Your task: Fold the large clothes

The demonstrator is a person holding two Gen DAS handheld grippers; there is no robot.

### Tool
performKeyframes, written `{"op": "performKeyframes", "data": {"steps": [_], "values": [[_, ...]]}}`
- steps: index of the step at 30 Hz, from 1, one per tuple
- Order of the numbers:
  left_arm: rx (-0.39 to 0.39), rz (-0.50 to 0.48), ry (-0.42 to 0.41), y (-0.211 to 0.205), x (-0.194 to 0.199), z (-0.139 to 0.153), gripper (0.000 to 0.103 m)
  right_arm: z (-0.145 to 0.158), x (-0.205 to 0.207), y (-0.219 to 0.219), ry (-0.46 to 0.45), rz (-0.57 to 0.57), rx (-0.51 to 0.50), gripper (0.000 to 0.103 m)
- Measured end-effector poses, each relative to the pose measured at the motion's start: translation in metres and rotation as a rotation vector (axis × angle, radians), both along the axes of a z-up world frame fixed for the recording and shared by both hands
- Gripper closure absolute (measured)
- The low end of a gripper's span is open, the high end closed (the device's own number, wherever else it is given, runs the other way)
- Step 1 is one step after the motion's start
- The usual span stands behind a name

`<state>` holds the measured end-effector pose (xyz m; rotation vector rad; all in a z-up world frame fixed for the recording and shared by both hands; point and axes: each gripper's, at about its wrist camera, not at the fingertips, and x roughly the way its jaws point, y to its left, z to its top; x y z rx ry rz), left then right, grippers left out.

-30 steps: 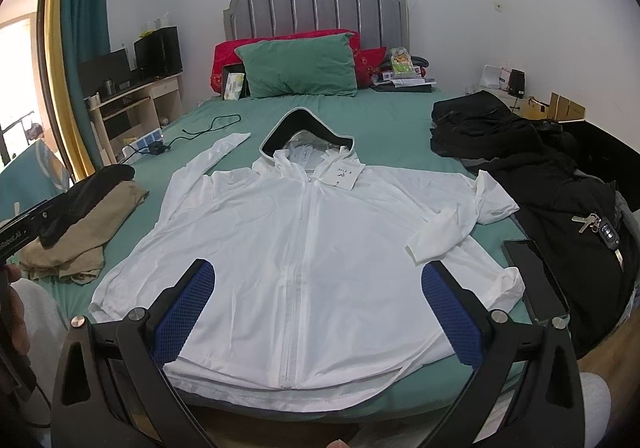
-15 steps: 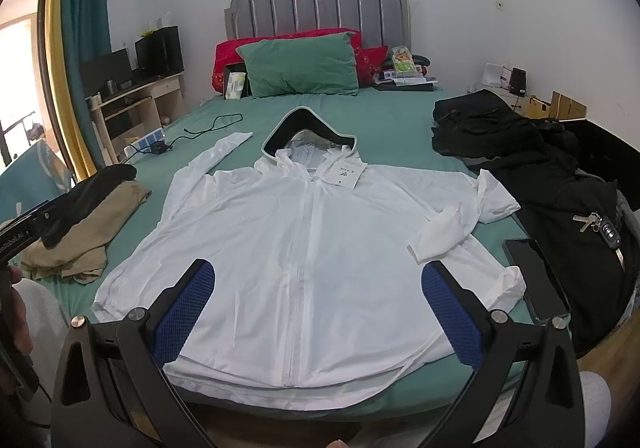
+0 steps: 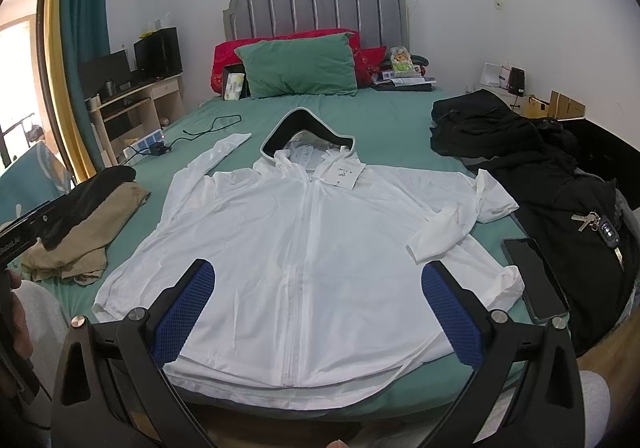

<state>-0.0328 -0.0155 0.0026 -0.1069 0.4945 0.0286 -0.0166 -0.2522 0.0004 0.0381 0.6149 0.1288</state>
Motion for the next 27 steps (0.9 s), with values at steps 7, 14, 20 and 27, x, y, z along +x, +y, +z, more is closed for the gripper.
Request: {"op": "performKeyframes", "data": {"steps": [7, 14, 20, 27], "values": [[-0.009, 0.021, 0.0, 0.001, 0.0, 0.002, 0.031, 0.002, 0.0, -0.005, 0.008, -0.005, 0.004, 0.001], [-0.016, 0.025, 0.001, 0.003, 0.0, 0.003, 0.031, 0.001, 0.0, -0.005, 0.008, -0.003, 0.004, 0.001], [-0.006, 0.015, 0.0, 0.002, 0.006, 0.004, 0.031, -0.005, 0.008, -0.01, 0.019, -0.009, 0.001, 0.001], [0.003, 0.014, 0.019, 0.004, 0.03, 0.001, 0.031, -0.012, 0.03, -0.014, 0.029, -0.019, -0.015, 0.001]]}}
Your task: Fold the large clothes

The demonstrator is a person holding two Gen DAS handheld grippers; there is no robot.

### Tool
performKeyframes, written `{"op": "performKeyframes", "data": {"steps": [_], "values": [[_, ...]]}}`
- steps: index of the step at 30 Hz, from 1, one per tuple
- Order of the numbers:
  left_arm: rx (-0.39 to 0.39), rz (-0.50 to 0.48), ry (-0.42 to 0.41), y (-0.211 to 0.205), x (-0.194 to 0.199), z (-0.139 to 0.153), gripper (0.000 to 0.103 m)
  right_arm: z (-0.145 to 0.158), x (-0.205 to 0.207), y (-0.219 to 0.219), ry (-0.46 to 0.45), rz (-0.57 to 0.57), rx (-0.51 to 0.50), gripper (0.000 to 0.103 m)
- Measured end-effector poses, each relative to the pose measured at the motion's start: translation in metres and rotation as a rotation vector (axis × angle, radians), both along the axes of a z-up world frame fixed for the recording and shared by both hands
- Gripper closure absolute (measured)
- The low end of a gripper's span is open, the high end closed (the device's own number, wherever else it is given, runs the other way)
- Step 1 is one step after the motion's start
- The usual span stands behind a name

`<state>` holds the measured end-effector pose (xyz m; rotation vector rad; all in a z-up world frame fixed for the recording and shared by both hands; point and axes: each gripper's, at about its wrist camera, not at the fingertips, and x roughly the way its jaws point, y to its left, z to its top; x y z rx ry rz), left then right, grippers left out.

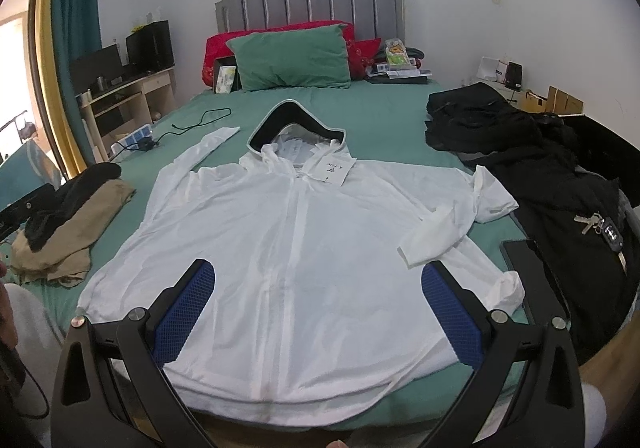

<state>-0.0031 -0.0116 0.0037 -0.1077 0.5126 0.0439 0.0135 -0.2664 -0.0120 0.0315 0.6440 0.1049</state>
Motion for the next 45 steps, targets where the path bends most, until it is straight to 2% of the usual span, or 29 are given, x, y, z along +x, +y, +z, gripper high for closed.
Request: {"op": "performKeyframes", "data": {"steps": [12, 18, 23, 24, 25, 27, 29, 30, 31, 32, 33, 36, 38, 42, 45], "values": [[0.011, -0.003, 0.057, 0.006, 0.053, -0.024, 0.031, -0.02, 0.052, -0.022, 0.03, -0.033, -0.044, 0.001], [0.029, -0.019, 0.098, 0.014, 0.099, -0.041, 0.031, -0.049, 0.099, -0.056, 0.139, -0.08, -0.079, 0.001], [0.028, -0.072, 0.16, 0.019, 0.146, -0.062, 0.031, -0.083, 0.137, -0.083, 0.238, -0.099, -0.059, 0.003], [0.025, -0.082, 0.174, 0.02, 0.153, -0.066, 0.031, -0.091, 0.143, -0.086, 0.257, -0.111, -0.053, 0.005], [0.028, -0.091, 0.183, 0.021, 0.16, -0.07, 0.031, -0.1, 0.15, -0.087, 0.28, -0.118, -0.048, 0.012], [0.054, -0.115, 0.192, 0.022, 0.175, -0.076, 0.031, -0.115, 0.161, -0.09, 0.337, -0.131, -0.023, 0.03], [0.072, -0.127, 0.19, 0.024, 0.185, -0.079, 0.031, -0.131, 0.172, -0.095, 0.391, -0.152, 0.015, 0.056], [0.074, -0.134, 0.19, 0.025, 0.19, -0.08, 0.031, -0.135, 0.175, -0.096, 0.401, -0.162, 0.016, 0.061], [0.073, -0.136, 0.191, 0.028, 0.196, -0.081, 0.031, -0.134, 0.176, -0.097, 0.393, -0.17, 0.002, 0.073], [0.069, -0.138, 0.192, 0.03, 0.2, -0.083, 0.031, -0.132, 0.176, -0.097, 0.386, -0.172, -0.015, 0.091], [0.062, -0.14, 0.192, 0.034, 0.204, -0.084, 0.031, -0.128, 0.176, -0.097, 0.376, -0.174, -0.032, 0.097], [0.036, -0.126, 0.199, 0.043, 0.211, -0.09, 0.031, -0.102, 0.174, -0.093, 0.283, -0.173, -0.063, 0.097], [-0.009, -0.104, 0.219, 0.052, 0.213, -0.097, 0.031, -0.073, 0.179, -0.076, 0.197, -0.137, -0.114, 0.097], [-0.045, -0.052, 0.229, 0.071, 0.214, -0.101, 0.031, -0.012, 0.211, -0.019, 0.071, -0.001, -0.154, 0.097], [-0.087, -0.018, 0.218, 0.091, 0.215, -0.092, 0.031, 0.012, 0.232, 0.043, 0.045, 0.158, -0.221, 0.097]]}}
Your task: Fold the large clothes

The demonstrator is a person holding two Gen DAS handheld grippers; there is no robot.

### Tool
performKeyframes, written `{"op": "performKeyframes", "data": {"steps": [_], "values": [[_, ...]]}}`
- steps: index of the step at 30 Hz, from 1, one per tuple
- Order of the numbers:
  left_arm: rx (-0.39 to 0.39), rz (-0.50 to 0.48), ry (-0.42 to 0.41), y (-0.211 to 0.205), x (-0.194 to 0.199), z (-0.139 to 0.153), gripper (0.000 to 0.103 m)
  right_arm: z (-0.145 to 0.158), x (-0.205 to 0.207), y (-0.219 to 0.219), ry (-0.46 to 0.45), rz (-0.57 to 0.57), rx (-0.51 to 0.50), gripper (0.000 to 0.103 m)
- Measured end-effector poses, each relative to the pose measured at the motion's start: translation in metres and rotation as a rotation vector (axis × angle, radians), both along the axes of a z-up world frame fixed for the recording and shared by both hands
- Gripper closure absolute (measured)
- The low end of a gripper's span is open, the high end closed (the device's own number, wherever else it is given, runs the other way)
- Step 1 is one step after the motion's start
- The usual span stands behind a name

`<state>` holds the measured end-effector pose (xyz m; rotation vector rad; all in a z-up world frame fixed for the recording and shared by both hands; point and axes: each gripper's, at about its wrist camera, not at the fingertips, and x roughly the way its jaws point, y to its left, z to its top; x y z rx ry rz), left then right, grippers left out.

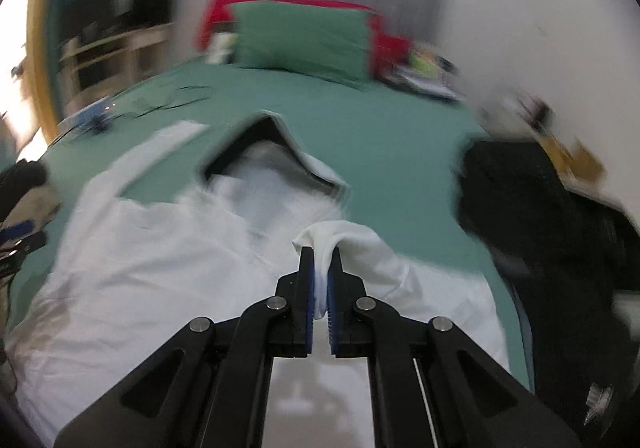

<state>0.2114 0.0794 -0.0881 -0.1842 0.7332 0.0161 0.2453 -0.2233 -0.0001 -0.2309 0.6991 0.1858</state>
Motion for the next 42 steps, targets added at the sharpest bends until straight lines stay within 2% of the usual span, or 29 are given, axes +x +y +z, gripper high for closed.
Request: {"op": "performKeyframes", "data": {"steps": [2, 4, 7, 8, 9, 10, 11, 12, 13, 15, 18, 21, 24, 27, 30, 34, 38, 39, 40, 41, 42], "values": [[-0.038, 0.021, -0.014, 0.012, -0.002, 0.007, 0.031, 0.005, 0.003, 0.042, 0.004, 0.12, -0.026, 0.097], [-0.054, 0.039, -0.028, 0.024, -0.003, 0.015, 0.031, 0.001, 0.001, 0.086, 0.048, 0.27, -0.051, 0.097], [-0.071, 0.058, -0.039, 0.038, -0.003, 0.021, 0.031, -0.023, -0.012, 0.15, 0.13, 0.495, -0.127, 0.097], [-0.077, 0.063, -0.035, 0.042, -0.002, 0.021, 0.031, -0.03, -0.016, 0.162, 0.134, 0.532, -0.154, 0.097], [-0.089, 0.07, -0.027, 0.046, -0.001, 0.02, 0.031, -0.038, -0.021, 0.174, 0.126, 0.563, -0.19, 0.095], [-0.102, 0.073, -0.02, 0.049, 0.0, 0.019, 0.031, -0.045, -0.021, 0.182, 0.115, 0.584, -0.212, 0.081], [-0.113, 0.073, -0.013, 0.051, 0.001, 0.018, 0.031, -0.049, -0.021, 0.184, 0.104, 0.572, -0.222, 0.049], [-0.118, 0.071, -0.005, 0.051, 0.002, 0.016, 0.031, -0.051, -0.019, 0.183, 0.086, 0.528, -0.233, 0.036], [-0.118, 0.066, 0.0, 0.05, 0.003, 0.016, 0.031, -0.047, -0.017, 0.177, 0.058, 0.475, -0.226, 0.031], [-0.111, 0.046, 0.005, 0.045, 0.005, 0.014, 0.031, -0.032, -0.013, 0.156, 0.02, 0.392, -0.152, 0.031], [-0.091, 0.002, 0.015, 0.032, 0.008, 0.008, 0.031, -0.013, -0.005, 0.099, -0.022, 0.21, -0.064, 0.031], [-0.076, -0.061, 0.032, 0.012, 0.011, -0.002, 0.031, -0.016, 0.006, 0.04, 0.027, 0.065, -0.03, 0.031], [-0.045, -0.161, 0.063, -0.019, 0.013, -0.017, 0.031, -0.035, 0.012, -0.009, 0.094, -0.018, -0.031, 0.031], [0.036, -0.277, 0.098, -0.056, 0.011, -0.035, 0.031, -0.059, 0.014, -0.039, 0.157, -0.035, -0.028, 0.031], [0.125, -0.349, 0.127, -0.082, 0.01, -0.05, 0.031, -0.087, 0.019, -0.058, 0.211, -0.035, -0.037, 0.031], [0.204, -0.389, 0.141, -0.103, 0.012, -0.061, 0.031, -0.114, 0.022, -0.069, 0.244, -0.006, -0.04, 0.031], [0.289, -0.389, 0.202, -0.116, 0.02, -0.082, 0.031, -0.14, 0.026, -0.071, 0.284, -0.024, 0.005, 0.031], [0.307, -0.387, 0.194, -0.117, 0.02, -0.084, 0.031, -0.142, 0.025, -0.072, 0.287, -0.032, 0.018, 0.031], [0.313, -0.381, 0.184, -0.117, 0.02, -0.083, 0.038, -0.143, 0.025, -0.073, 0.282, -0.042, 0.032, 0.031], [0.328, -0.371, 0.185, -0.117, 0.021, -0.082, 0.059, -0.143, 0.024, -0.073, 0.279, -0.048, 0.036, 0.031], [0.353, -0.363, 0.191, -0.117, 0.023, -0.078, 0.07, -0.143, 0.023, -0.072, 0.275, -0.044, 0.032, 0.031]]}}
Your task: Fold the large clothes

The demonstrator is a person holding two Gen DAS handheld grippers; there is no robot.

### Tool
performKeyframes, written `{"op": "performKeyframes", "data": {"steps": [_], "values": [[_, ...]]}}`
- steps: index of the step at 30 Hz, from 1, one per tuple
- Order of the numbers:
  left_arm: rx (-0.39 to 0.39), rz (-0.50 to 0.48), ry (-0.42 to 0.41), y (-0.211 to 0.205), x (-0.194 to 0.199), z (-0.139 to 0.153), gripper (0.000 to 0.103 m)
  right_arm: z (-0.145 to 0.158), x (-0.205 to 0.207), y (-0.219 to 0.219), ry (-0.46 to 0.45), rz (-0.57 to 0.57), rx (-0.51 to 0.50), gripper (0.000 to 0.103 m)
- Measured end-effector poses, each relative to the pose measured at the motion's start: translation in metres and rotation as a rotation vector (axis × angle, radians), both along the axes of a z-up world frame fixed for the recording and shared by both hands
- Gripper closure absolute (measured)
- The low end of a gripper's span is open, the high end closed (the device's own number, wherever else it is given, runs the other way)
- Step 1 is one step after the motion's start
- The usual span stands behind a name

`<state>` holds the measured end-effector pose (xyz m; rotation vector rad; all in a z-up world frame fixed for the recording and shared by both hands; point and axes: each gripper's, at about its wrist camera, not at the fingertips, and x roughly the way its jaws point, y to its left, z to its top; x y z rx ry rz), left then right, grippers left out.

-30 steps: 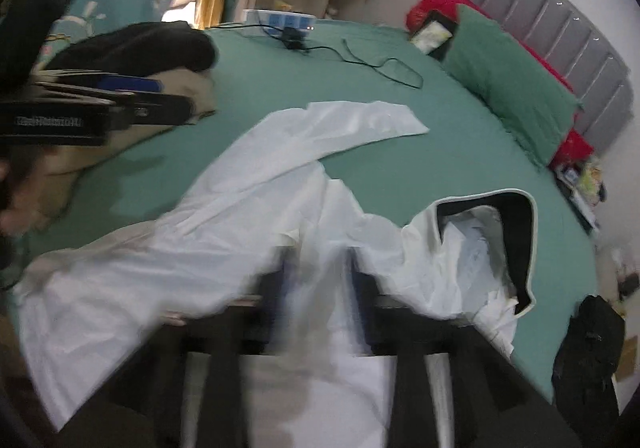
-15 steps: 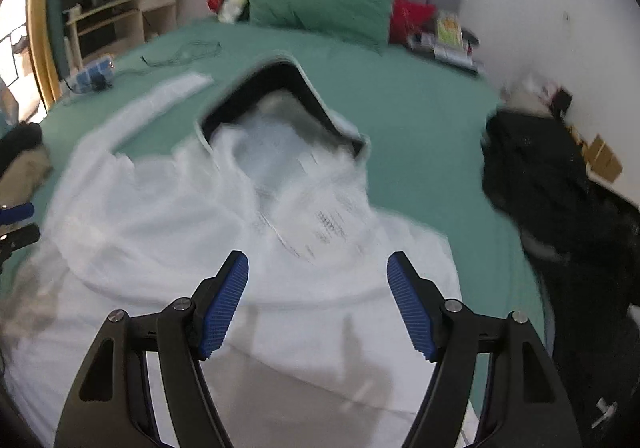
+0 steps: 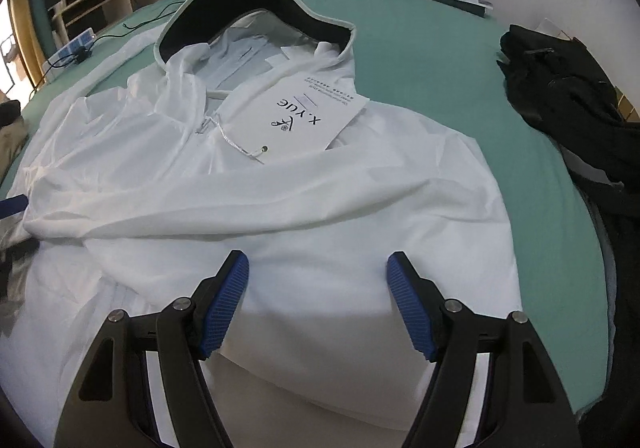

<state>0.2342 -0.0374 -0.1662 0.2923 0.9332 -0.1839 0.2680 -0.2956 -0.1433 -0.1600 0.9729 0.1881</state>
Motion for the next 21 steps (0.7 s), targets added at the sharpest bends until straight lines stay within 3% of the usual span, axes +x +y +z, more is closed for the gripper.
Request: {"op": "performKeyframes", "data": {"steps": [1, 2, 7, 11, 16, 19, 21], "values": [[0.015, 0.007, -0.002, 0.001, 0.001, 0.005, 0.092, 0.0, -0.002, 0.0, -0.008, 0.009, -0.007, 0.031], [0.016, 0.016, -0.003, 0.002, 0.002, 0.01, 0.096, -0.001, -0.003, 0.0, -0.012, 0.014, -0.011, 0.031], [-0.094, 0.088, 0.005, 0.02, 0.018, 0.049, 0.096, -0.002, -0.009, -0.005, -0.023, 0.022, -0.005, 0.031], [-0.038, 0.102, -0.041, 0.015, 0.045, 0.065, 0.096, 0.0, -0.009, -0.007, -0.014, 0.033, 0.001, 0.031], [-0.039, 0.151, 0.009, 0.017, 0.086, 0.05, 0.096, 0.004, 0.004, -0.013, -0.007, 0.031, 0.023, 0.031], [-0.058, 0.22, 0.079, 0.032, 0.105, 0.03, 0.096, 0.009, 0.017, -0.02, -0.009, 0.025, 0.041, 0.031], [-0.083, 0.267, 0.126, 0.046, 0.108, 0.019, 0.089, 0.016, 0.027, -0.03, -0.012, 0.017, 0.06, 0.031]]}}
